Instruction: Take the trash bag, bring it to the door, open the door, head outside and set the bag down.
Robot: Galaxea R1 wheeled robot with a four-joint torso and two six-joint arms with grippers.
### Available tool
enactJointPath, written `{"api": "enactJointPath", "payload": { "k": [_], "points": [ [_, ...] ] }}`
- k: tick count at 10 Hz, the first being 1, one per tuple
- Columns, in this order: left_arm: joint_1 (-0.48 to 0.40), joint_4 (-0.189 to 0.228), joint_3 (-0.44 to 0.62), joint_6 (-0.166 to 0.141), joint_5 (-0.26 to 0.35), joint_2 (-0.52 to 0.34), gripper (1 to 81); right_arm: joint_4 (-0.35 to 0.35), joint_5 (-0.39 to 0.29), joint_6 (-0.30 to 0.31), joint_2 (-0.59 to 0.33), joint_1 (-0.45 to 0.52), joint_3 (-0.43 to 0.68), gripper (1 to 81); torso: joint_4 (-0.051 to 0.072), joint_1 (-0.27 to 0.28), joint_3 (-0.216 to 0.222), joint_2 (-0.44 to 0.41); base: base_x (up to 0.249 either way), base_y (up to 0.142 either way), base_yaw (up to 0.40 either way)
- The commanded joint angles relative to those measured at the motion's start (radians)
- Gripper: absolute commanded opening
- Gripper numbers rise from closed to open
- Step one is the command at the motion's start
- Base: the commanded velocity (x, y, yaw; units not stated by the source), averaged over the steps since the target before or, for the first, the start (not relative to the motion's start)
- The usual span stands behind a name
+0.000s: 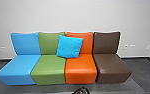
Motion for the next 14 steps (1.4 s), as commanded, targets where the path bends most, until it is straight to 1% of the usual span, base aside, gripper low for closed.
{"api": "enactJointPath", "payload": {
  "k": [1,2,4,6,7,8,11,14],
  "points": [
    [-0.132,-0.022,0.002,-0.005,0.069,0.017,81.1,0.022,-0.058,0.001,-0.051,0.089,0.021,81.1,0.0,0.062,0.0,-0.097,0.0,0.0,0.0],
    [-0.148,-0.039,0.002,-0.005,0.069,0.024,81.1,0.024,-0.058,0.0,-0.053,0.087,0.027,81.1,0.0,0.086,0.0,-0.135,0.0,0.0,0.0],
    [-0.175,-0.091,0.031,-0.004,0.069,0.015,81.1,0.022,-0.057,0.0,-0.052,0.08,0.034,81.1,0.0,0.133,0.0,-0.211,0.0,0.0,0.0],
    [-0.18,-0.093,0.164,-0.004,0.053,-0.038,81.1,0.022,-0.057,0.0,-0.05,0.076,0.034,81.1,0.0,0.18,0.0,-0.286,0.0,0.0,0.0],
    [-0.189,-0.094,0.205,-0.004,0.051,-0.055,81.1,0.022,-0.057,0.0,-0.05,0.078,0.034,81.1,0.0,0.204,0.0,-0.324,0.0,0.0,0.0],
    [-0.195,-0.094,0.202,-0.005,0.049,-0.052,81.1,0.022,-0.057,0.0,-0.05,0.079,0.035,81.1,0.0,0.227,0.0,-0.362,0.0,0.0,0.0],
    [-0.221,-0.099,0.108,-0.005,0.037,0.009,81.1,0.022,-0.057,0.0,-0.056,0.081,0.035,81.1,0.0,0.29,-0.107,-0.464,0.0,0.0,0.0],
    [-0.258,-0.099,0.093,-0.005,0.048,0.021,81.1,0.024,-0.057,0.0,-0.068,0.093,0.037,81.1,0.0,0.349,-0.193,-0.557,0.0,0.0,0.0]
  ]
}}
